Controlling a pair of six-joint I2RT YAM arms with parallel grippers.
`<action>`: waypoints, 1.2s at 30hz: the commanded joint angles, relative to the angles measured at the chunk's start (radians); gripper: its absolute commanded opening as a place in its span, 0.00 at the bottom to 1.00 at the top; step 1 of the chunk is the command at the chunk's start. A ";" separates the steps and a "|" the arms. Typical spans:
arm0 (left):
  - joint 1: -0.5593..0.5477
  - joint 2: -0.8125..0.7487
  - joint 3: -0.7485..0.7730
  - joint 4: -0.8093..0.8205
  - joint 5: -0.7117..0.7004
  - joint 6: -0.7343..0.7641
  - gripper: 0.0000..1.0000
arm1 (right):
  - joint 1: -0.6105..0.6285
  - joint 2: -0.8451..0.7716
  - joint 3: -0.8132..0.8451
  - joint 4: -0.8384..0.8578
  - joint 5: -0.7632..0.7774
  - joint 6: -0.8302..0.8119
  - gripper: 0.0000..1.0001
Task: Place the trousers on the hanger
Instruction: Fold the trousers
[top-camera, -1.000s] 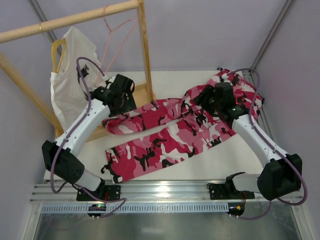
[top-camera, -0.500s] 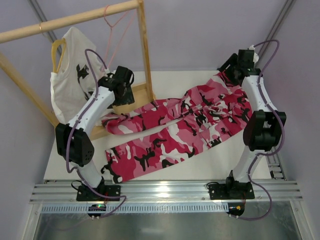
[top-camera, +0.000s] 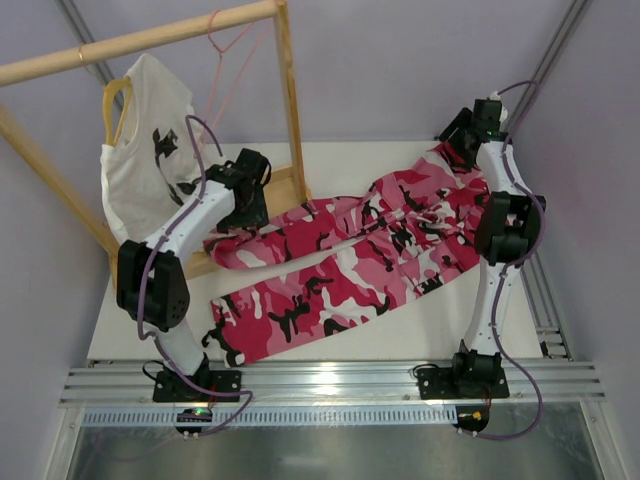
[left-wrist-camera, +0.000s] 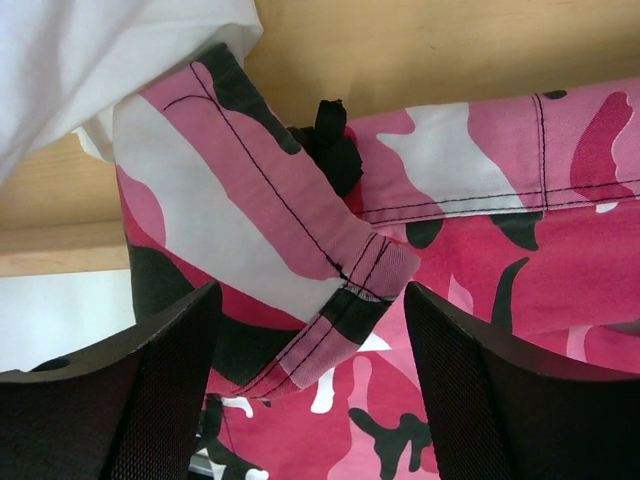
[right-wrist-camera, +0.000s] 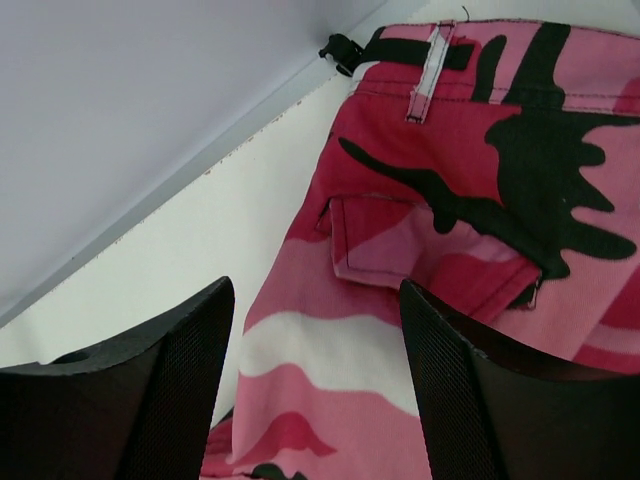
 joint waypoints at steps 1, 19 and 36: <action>0.001 0.004 0.008 0.028 -0.013 0.036 0.73 | -0.013 0.046 0.099 0.059 -0.061 -0.011 0.70; 0.017 0.036 0.047 -0.006 -0.056 0.025 0.00 | -0.017 0.185 0.185 0.052 -0.180 0.037 0.66; 0.073 -0.091 0.056 -0.045 -0.144 0.069 0.01 | -0.019 0.213 0.197 -0.019 -0.188 0.025 0.55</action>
